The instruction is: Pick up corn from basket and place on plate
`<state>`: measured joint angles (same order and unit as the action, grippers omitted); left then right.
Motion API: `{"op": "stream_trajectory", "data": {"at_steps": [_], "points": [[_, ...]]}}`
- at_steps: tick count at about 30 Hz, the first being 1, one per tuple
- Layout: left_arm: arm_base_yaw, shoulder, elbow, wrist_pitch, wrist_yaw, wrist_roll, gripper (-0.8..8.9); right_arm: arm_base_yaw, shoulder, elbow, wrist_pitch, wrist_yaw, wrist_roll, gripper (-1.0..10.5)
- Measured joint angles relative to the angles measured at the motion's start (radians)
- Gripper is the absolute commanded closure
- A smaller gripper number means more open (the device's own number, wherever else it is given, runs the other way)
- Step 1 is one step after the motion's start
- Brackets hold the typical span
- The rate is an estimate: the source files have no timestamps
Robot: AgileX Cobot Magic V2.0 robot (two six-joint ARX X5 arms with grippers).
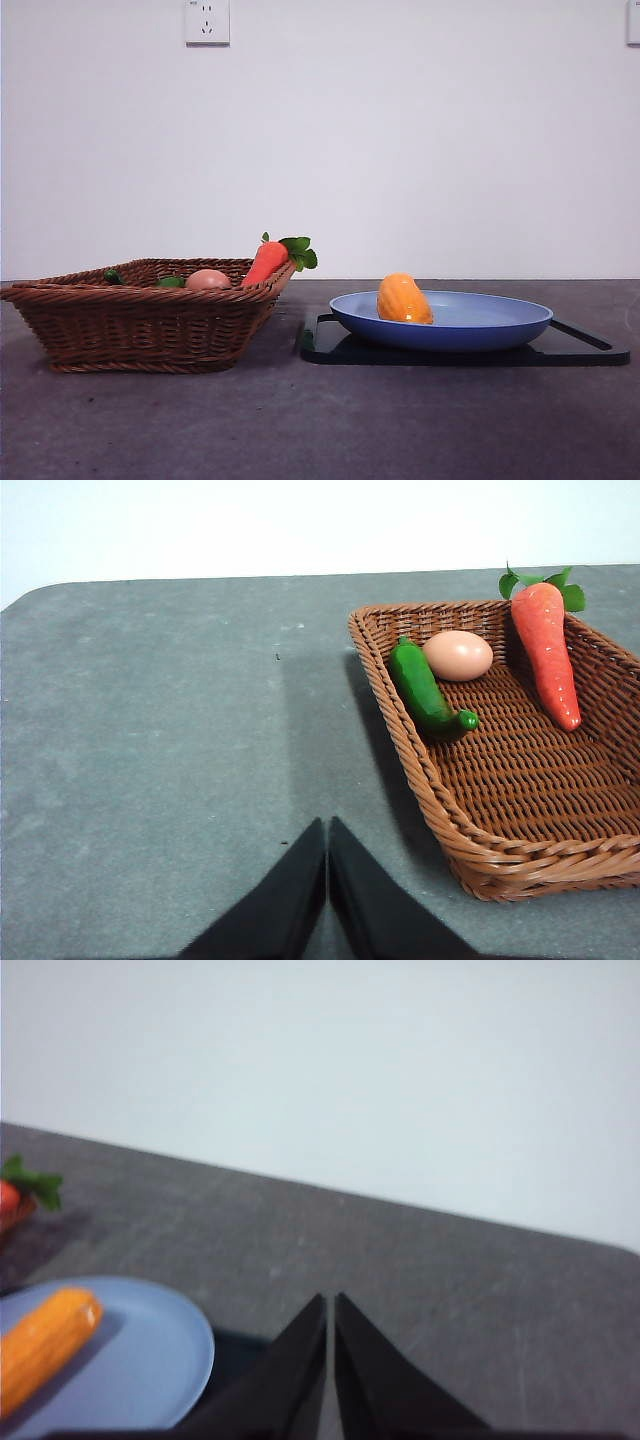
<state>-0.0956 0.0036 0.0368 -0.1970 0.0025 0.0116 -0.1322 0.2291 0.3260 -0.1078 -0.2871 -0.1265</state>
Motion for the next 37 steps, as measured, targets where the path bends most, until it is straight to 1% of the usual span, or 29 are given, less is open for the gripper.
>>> {"op": "stream_trajectory", "data": {"at_steps": [9,17,26,37], "points": [[0.0,0.0,0.0,0.0,0.0,0.0,8.06,0.042,-0.148,-0.188,0.001,0.002,0.005,9.4],[0.0,0.0,0.0,0.0,0.0,0.0,8.06,0.062,-0.215,-0.311,0.066,0.003,0.055,9.4],[0.0,0.0,0.0,0.0,0.0,0.0,8.06,0.066,-0.223,-0.311,-0.003,0.003,0.071,9.4],[0.0,0.0,0.0,0.0,0.0,0.0,8.06,0.066,-0.223,-0.311,-0.004,0.003,0.072,9.4]]}}
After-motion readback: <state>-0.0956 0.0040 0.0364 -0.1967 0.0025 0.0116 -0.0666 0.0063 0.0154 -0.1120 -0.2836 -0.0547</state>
